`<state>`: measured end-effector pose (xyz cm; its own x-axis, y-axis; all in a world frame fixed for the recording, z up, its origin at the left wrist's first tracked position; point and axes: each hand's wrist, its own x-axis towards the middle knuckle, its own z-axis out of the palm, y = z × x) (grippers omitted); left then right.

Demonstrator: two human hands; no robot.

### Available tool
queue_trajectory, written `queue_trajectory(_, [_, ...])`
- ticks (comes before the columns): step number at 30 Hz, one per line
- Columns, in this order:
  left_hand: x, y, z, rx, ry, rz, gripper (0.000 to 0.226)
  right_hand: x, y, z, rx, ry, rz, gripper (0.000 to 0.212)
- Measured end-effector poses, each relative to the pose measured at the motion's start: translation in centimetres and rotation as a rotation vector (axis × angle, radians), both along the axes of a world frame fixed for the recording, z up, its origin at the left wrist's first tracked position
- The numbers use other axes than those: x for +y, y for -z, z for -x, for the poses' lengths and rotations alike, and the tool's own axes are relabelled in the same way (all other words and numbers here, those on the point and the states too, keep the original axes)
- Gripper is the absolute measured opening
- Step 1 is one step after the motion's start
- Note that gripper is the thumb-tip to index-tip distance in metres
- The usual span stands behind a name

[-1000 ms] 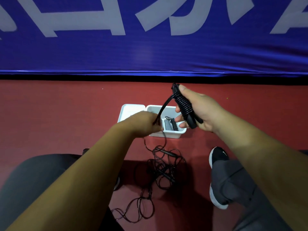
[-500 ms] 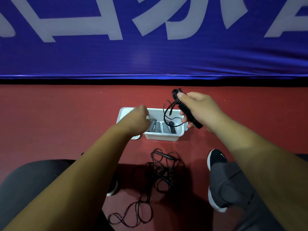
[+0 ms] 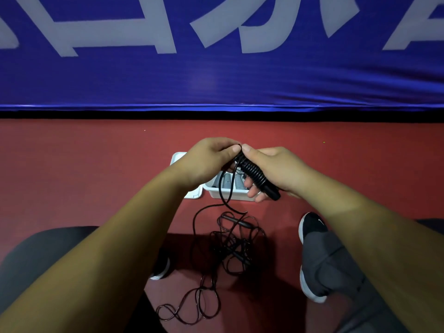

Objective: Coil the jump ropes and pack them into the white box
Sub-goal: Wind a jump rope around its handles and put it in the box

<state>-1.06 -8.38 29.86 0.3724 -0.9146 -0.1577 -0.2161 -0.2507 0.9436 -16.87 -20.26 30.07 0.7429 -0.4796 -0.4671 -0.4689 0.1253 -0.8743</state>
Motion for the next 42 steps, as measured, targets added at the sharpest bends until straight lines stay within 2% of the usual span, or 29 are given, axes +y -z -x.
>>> queue_trajectory(6, [0.2, -0.4, 0.0, -0.128, 0.000, -0.042, 0.021, 0.5, -0.3, 0.1, 0.001, -0.042, -0.035, 0.053])
queue_trajectory(10, [0.1, 0.2, 0.1, -0.264, -0.016, -0.098, 0.019, 0.5, -0.3, 0.1, 0.032, -0.076, -0.146, 0.059])
queue_trajectory(17, [0.6, 0.6, -0.2, -0.137, 0.028, -0.125, 0.012, -0.2, -0.4, 0.3, 0.090, -0.126, -0.242, 0.061])
queue_trajectory(23, [-0.1, -0.1, -0.5, -0.143, -0.200, -0.098, 0.015, -1.1, -0.7, 0.3, 0.007, -0.015, -0.463, 0.051])
queue_trajectory(25, [-0.2, -0.2, -0.9, -0.119, -0.244, -0.088, 0.015, -1.4, -0.8, 0.5, 0.021, -0.013, -0.455, 0.048])
queue_trajectory(29, [-0.1, -0.4, -1.1, -0.084, -0.222, -0.067, 0.015, -1.9, -0.4, 0.6, 0.076, -0.125, -0.388, 0.065])
queue_trajectory(32, [-0.3, -0.5, -1.1, 0.067, -0.234, -0.023, 0.018, -2.4, -0.2, 0.5, 0.028, -0.107, -0.415, 0.062])
queue_trajectory(35, [-0.2, -1.0, -1.3, 0.206, -0.184, -0.016, 0.043, -2.5, 0.1, 0.4, 0.009, -0.098, -0.395, 0.060])
queue_trajectory(37, [0.1, -1.2, -1.1, 0.151, -0.117, -0.049, 0.049, -2.5, 0.3, 0.4, 0.010, -0.091, -0.345, 0.062])
queue_trajectory(40, [0.5, -0.8, -0.7, 0.022, -0.045, -0.062, 0.029, -2.4, 0.4, 0.3, 0.012, -0.076, -0.290, 0.055])
queue_trajectory(42, [0.7, -0.6, -0.8, -0.021, -0.039, -0.049, 0.025, -2.3, 0.6, 0.2, 0.001, -0.057, -0.290, 0.052])
